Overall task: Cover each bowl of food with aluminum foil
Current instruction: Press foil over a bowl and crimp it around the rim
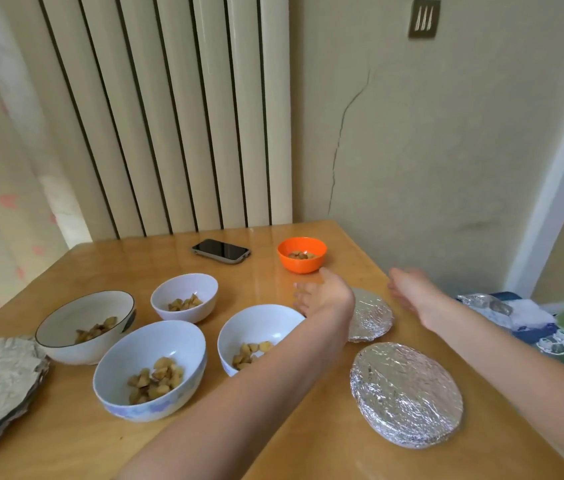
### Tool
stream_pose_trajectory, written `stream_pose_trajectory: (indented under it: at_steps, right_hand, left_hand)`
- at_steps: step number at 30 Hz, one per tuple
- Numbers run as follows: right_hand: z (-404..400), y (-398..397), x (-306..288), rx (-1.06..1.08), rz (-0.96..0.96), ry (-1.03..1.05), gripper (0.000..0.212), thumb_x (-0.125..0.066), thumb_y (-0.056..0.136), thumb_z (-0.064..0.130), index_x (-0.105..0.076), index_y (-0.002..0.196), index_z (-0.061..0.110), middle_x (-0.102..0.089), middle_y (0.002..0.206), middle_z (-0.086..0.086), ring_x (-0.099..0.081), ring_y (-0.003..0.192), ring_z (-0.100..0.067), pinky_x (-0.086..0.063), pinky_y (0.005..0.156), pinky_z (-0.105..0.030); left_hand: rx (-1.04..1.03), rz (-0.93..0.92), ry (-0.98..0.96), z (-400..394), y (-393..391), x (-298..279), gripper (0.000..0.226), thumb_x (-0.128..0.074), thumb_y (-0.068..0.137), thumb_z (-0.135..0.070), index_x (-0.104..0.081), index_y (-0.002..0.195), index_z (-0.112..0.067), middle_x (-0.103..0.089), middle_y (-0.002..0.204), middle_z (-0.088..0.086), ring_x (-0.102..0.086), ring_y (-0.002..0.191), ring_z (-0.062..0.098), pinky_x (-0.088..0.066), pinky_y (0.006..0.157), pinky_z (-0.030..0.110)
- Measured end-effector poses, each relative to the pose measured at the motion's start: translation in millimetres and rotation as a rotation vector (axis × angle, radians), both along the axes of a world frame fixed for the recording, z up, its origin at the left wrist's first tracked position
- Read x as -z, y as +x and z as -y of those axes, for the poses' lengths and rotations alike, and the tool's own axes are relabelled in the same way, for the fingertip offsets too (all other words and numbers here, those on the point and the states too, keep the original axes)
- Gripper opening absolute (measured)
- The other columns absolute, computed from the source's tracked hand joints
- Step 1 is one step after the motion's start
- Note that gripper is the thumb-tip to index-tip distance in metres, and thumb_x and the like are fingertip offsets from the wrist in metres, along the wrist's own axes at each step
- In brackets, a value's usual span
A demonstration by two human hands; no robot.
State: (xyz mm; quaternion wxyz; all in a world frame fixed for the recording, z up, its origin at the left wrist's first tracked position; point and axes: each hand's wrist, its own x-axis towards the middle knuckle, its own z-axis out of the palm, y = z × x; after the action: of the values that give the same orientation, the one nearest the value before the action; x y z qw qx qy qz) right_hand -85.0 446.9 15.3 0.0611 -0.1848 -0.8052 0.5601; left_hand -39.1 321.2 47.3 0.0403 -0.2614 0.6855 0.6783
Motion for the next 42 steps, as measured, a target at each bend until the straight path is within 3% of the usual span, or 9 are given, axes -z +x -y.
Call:
stream_pose_trajectory:
  at_steps: [3,6,11,15,19,28,31,37,42]
  right_hand:
    - [4.9,-17.2,-16.4,-0.112,-0.232,0.264,0.01,-0.054,0.089,0.021,-0.058,0.081,0.024,-0.065,0.093,-0.006,-0.063,0.088,-0.028,-0.05,0.082,-0.039]
    - [38.4,-35.6,-33.6,-0.45,-0.327,0.492,0.014,-0.059,0.088,0.007,-0.065,0.095,0.018,-0.063,0.085,-0.004,-0.056,0.076,-0.018,-0.042,0.071,-0.027]
    - [94.4,-84.9,-25.2,-0.798,-0.194,0.996,0.027,-0.055,0.091,0.015,-0.057,0.117,0.018,-0.058,0.117,-0.002,-0.051,0.101,-0.014,-0.038,0.079,-0.025]
    - [107.8,-116.8,-3.9,-0.739,-0.045,1.282,0.043,-0.056,0.091,0.023,-0.049,0.133,0.019,-0.051,0.137,-0.008,-0.051,0.124,-0.027,-0.045,0.096,-0.033]
    - [113.0,-117.9,-8.0,-0.672,-0.124,1.29,0.007,-0.058,0.09,0.017,-0.061,0.084,0.018,-0.064,0.101,-0.012,-0.062,0.102,-0.03,-0.042,0.07,-0.028]
    - [134.4,-72.2,-8.9,-1.033,-0.369,1.074,0.007,-0.071,0.083,0.018,-0.074,0.078,0.014,-0.06,0.062,0.012,-0.049,0.059,-0.001,-0.031,0.056,-0.012]
    - [144.6,-57.0,-12.3,-1.117,-0.304,1.07,0.03,-0.067,0.086,0.015,-0.064,0.059,0.029,-0.055,0.052,0.019,-0.05,0.057,0.003,-0.033,0.057,-0.014]
    - [150.7,-35.2,-48.3,-1.015,0.019,1.183,0.038,-0.052,0.088,-0.005,-0.069,0.114,0.016,-0.058,0.075,0.013,-0.048,0.061,0.003,-0.038,0.052,-0.005]
    - [200.8,32.9,-91.7,-0.787,-0.463,1.08,0.041,-0.044,0.091,-0.007,-0.072,0.108,0.017,-0.07,0.103,-0.005,-0.062,0.095,-0.019,-0.041,0.075,-0.022]
  left_hand:
    - [0.03,-0.162,-0.082,5.3,-12.9,-1.1,0.061,-0.026,0.106,-0.033,-0.002,0.155,-0.005,-0.006,0.164,0.012,-0.004,0.15,0.028,-0.006,0.118,0.037]
    - [0.098,-0.282,-0.117,21.6,-18.8,-5.2,0.055,-0.038,0.101,-0.025,-0.027,0.15,-0.003,-0.032,0.154,0.018,-0.031,0.14,0.036,-0.027,0.114,0.043]
    - [0.176,-0.399,-0.387,80.8,-27.3,-13.6,0.035,-0.05,0.095,-0.018,-0.047,0.128,-0.007,-0.055,0.127,0.015,-0.055,0.113,0.033,-0.044,0.075,0.032]
    - [0.134,-0.423,-0.469,130.1,-34.3,-15.4,0.029,-0.051,0.093,-0.018,-0.052,0.121,-0.012,-0.056,0.123,0.01,-0.056,0.099,0.024,-0.045,0.075,0.03]
    - [0.119,-0.422,-0.501,171.2,-31.4,-12.2,0.016,-0.051,0.093,-0.013,-0.055,0.108,-0.014,-0.058,0.096,-0.002,-0.049,0.072,0.006,-0.037,0.054,0.017]
    - [0.09,-0.419,-0.526,243.0,21.2,-3.3,0.017,-0.048,0.093,-0.007,-0.062,0.099,-0.014,-0.061,0.093,-0.001,-0.056,0.081,0.008,-0.043,0.059,0.013]
    - [0.113,-0.42,-0.551,257.0,46.8,1.0,0.019,-0.048,0.092,-0.005,-0.063,0.1,-0.014,-0.058,0.094,-0.005,-0.054,0.086,0.008,-0.038,0.062,0.018]
    - [-0.13,-0.473,-0.552,292.7,92.0,6.9,0.02,-0.048,0.09,-0.001,-0.06,0.091,-0.017,-0.064,0.095,-0.001,-0.059,0.08,0.014,-0.039,0.05,0.009]
    - [-0.318,-0.477,-1.036,368.8,146.8,46.0,0.015,-0.052,0.095,-0.015,-0.063,0.105,-0.015,-0.062,0.112,-0.001,-0.058,0.106,0.018,-0.039,0.079,0.017]
